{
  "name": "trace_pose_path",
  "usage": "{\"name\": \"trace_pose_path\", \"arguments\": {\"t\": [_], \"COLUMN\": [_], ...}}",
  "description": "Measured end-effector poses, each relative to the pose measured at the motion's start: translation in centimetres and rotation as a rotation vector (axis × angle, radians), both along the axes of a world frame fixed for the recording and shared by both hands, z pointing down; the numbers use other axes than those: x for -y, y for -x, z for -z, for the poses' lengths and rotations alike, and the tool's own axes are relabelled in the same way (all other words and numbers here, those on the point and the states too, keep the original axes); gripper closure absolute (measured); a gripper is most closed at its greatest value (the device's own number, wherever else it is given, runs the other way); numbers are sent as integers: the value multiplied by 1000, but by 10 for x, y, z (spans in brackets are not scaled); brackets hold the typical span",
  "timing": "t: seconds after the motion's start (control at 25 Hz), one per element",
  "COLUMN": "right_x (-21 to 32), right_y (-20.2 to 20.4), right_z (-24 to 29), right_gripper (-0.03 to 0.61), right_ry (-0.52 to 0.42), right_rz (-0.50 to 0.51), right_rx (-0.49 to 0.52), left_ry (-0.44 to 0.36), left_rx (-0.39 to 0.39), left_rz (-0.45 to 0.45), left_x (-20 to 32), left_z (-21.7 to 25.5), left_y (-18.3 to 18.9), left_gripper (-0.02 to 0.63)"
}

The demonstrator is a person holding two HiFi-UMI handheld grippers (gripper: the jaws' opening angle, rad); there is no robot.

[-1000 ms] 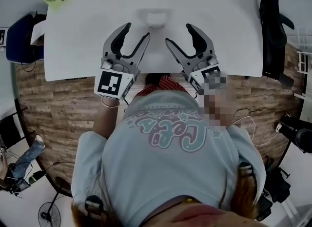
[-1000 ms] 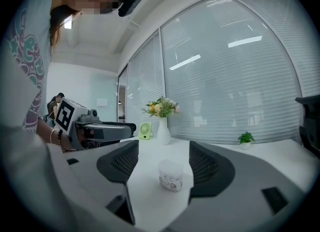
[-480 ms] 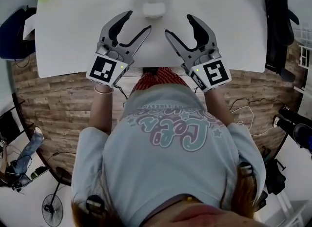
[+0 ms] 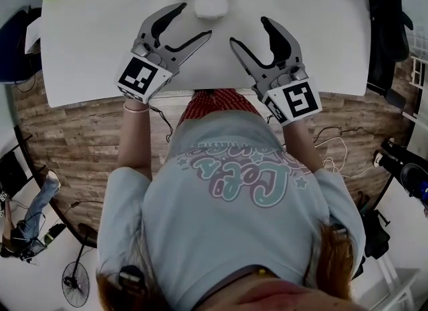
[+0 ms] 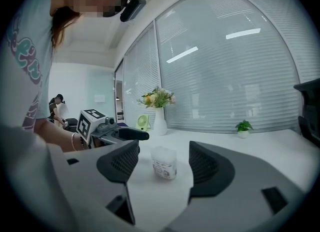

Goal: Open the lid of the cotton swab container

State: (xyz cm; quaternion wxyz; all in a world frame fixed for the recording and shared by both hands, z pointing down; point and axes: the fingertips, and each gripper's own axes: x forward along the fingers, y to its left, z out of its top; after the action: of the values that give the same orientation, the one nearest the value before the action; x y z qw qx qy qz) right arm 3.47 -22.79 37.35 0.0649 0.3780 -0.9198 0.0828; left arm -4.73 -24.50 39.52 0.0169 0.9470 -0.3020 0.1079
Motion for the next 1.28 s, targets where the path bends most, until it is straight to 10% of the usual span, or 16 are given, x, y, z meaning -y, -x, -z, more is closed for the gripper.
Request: {"name": "trace_pose_path", "arguments": {"t": [1.28], "right_x": [-3], "right_y": [3], "right_z": [-2], "right_gripper": [276], "right_ry": [-9], "right_rz": [-6], "right_rx": [-58], "left_ry": [61], "left_rx": [230], "left_rz": [-227], "left_x": [40], "left_z": [-74], "left_y": [-29], "left_gripper": [304]}}
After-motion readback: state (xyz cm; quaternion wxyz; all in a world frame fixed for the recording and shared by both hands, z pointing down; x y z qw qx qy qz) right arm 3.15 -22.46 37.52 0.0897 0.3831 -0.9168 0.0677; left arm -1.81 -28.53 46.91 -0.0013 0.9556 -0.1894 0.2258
